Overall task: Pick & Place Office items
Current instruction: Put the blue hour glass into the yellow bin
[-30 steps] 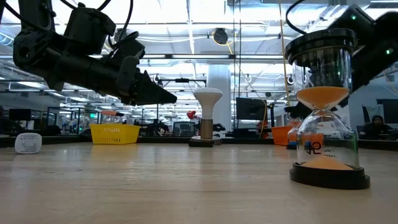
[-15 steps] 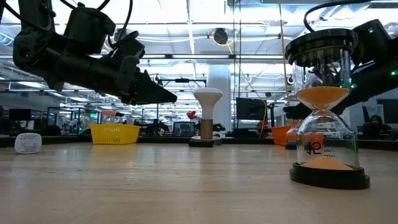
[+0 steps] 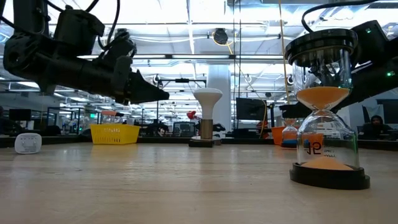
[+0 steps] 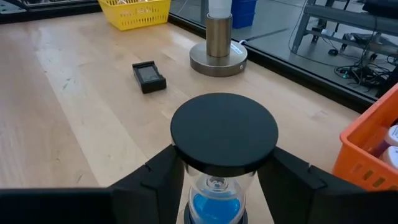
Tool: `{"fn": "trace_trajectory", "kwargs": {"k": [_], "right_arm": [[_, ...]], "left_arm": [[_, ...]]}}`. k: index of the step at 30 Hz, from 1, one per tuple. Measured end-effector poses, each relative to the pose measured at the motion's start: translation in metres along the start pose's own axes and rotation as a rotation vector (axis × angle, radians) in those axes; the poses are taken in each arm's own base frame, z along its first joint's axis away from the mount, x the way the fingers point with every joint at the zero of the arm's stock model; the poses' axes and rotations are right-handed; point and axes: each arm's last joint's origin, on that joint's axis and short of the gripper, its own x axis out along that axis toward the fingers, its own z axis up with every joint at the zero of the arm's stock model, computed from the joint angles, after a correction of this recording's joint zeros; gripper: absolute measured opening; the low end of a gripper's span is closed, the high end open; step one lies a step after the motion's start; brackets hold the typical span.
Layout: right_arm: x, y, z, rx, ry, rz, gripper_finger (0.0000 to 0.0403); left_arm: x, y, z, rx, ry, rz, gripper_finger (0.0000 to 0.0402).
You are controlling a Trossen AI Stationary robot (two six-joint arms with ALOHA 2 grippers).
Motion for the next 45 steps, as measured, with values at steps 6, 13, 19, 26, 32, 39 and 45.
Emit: {"fn": "trace_trajectory", "kwargs": {"k": [6,13,19,26,32,39,45], "right_arm": [[0.000,0.000,0.001,0.023,-0.008,0.003,0.0184],[0.002,-0.003,0.001,0.080,-0.002,-0.019,0.0215],[0.004,-0.007,0.001,0.100,0.000,-0.045,0.0256],[0.008,-0.009,0.000,0.074,0.023,-0.002,0.0253],[0.014,-0.009,0.001,0.046,-0.005,0.016,0.0224],[0.016,-0.007,0.003,0.032,-0.049,0.044,0.0169],[0.016,0.003,0.018,0.072,-0.148,0.103,0.0166]], "left_arm": [[-0.003,0.002,-0.001,-0.021,-0.014,0.002,0.0013],[-0.003,0.002,-0.001,-0.021,-0.011,0.002,0.0004],[-0.003,0.002,-0.001,-0.022,-0.011,-0.004,0.0015],[-0.004,0.002,-0.001,-0.019,-0.010,-0.005,0.0008],[-0.004,0.002,-0.001,-0.018,-0.010,-0.005,0.0006],[-0.004,0.002,-0.001,-0.011,-0.013,0.008,0.0014],[-0.019,0.010,0.001,-0.007,-0.056,0.055,0.0006]]}}
